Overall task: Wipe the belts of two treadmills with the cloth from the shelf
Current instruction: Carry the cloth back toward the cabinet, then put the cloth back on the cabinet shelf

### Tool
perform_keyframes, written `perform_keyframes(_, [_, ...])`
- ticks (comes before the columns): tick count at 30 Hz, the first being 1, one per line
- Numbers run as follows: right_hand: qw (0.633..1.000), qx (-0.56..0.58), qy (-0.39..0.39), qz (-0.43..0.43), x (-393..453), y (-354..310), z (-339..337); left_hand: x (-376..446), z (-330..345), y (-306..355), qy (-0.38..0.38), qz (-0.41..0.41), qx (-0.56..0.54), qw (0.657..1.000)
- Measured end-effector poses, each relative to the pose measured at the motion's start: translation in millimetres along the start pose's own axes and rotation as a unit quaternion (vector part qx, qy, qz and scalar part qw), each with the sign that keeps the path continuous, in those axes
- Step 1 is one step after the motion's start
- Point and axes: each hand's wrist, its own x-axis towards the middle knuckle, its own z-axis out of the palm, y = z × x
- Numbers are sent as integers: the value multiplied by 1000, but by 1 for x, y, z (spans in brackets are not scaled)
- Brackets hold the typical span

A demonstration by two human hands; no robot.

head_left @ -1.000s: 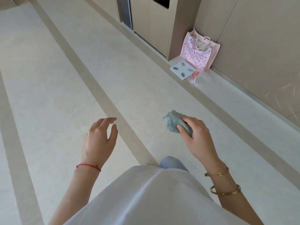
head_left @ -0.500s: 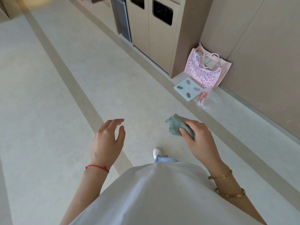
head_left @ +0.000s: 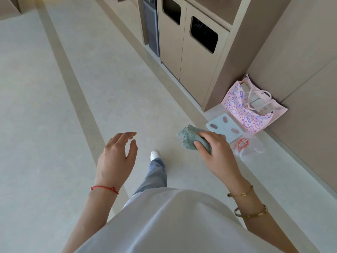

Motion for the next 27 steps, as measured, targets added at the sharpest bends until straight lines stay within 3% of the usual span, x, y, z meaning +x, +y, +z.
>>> perform_keyframes(13, [997,-8,70,31,326,23,16,367,47,-9,-28,77,7,997])
perform_keyframes(27, [984,-10,120,128,553,116,-7,653,160,50,-98,171,-12,980])
